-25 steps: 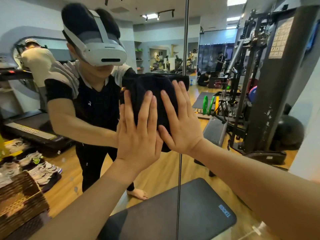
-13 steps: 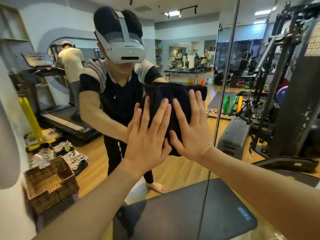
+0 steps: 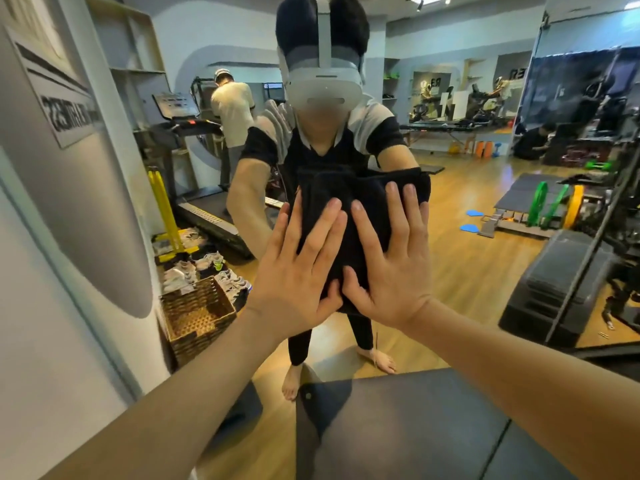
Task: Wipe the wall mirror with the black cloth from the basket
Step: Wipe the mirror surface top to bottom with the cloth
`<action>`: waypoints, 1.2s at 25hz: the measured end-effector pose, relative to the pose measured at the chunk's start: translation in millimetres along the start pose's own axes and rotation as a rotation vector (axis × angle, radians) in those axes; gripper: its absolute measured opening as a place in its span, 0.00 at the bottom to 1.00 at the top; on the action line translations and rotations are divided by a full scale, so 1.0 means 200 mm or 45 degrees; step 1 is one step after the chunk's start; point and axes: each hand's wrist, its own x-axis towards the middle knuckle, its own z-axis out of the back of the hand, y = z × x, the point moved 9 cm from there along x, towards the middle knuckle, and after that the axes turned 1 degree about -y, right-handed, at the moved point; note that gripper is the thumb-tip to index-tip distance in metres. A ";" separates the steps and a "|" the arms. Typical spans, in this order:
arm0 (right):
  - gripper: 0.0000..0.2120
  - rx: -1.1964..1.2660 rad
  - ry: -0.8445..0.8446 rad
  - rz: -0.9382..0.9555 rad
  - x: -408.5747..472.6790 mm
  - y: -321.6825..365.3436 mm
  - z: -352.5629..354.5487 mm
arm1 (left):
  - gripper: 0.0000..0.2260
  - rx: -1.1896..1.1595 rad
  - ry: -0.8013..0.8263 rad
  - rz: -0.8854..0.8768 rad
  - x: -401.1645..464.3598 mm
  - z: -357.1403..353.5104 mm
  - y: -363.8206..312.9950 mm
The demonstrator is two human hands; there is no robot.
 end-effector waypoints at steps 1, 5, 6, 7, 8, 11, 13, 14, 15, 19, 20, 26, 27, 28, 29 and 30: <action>0.36 0.006 -0.004 0.011 0.01 0.06 -0.03 | 0.38 0.001 0.000 0.002 -0.04 0.02 0.05; 0.36 0.026 0.007 0.049 0.07 0.30 -0.14 | 0.38 0.074 0.012 0.041 -0.20 0.10 0.25; 0.36 0.024 0.014 0.063 0.09 0.37 -0.17 | 0.38 0.100 0.017 0.054 -0.25 0.12 0.31; 0.37 0.023 0.021 0.075 0.11 0.45 -0.20 | 0.39 0.123 0.020 0.057 -0.30 0.15 0.37; 0.37 0.022 0.029 0.088 0.13 0.53 -0.24 | 0.39 0.138 0.021 0.056 -0.34 0.17 0.44; 0.39 0.036 0.047 0.106 0.20 0.76 -0.35 | 0.40 0.198 0.027 0.043 -0.49 0.23 0.65; 0.39 0.029 0.045 0.106 0.24 0.91 -0.43 | 0.40 0.231 0.041 0.046 -0.58 0.27 0.79; 0.39 0.028 0.043 0.109 0.26 0.99 -0.47 | 0.39 0.251 0.050 0.055 -0.63 0.30 0.86; 0.39 0.031 0.044 0.110 0.27 1.06 -0.50 | 0.39 0.269 0.059 0.067 -0.67 0.32 0.93; 0.41 0.043 0.090 0.117 0.32 1.30 -0.61 | 0.37 0.313 0.105 0.093 -0.83 0.38 1.12; 0.41 0.041 0.094 0.120 0.34 1.35 -0.63 | 0.37 0.335 0.119 0.096 -0.86 0.39 1.16; 0.39 0.041 0.105 0.132 0.36 1.49 -0.70 | 0.38 0.375 0.193 0.090 -0.97 0.42 1.27; 0.39 0.046 0.102 0.132 0.35 1.49 -0.70 | 0.37 0.367 0.191 0.101 -0.97 0.42 1.27; 0.38 0.050 0.098 0.133 0.35 1.49 -0.70 | 0.37 0.360 0.187 0.115 -0.97 0.42 1.27; 0.38 0.054 0.096 0.133 0.35 1.48 -0.70 | 0.36 0.353 0.186 0.133 -0.97 0.41 1.26; 0.38 0.059 0.093 0.127 0.34 1.48 -0.70 | 0.36 0.344 0.185 0.151 -0.98 0.41 1.26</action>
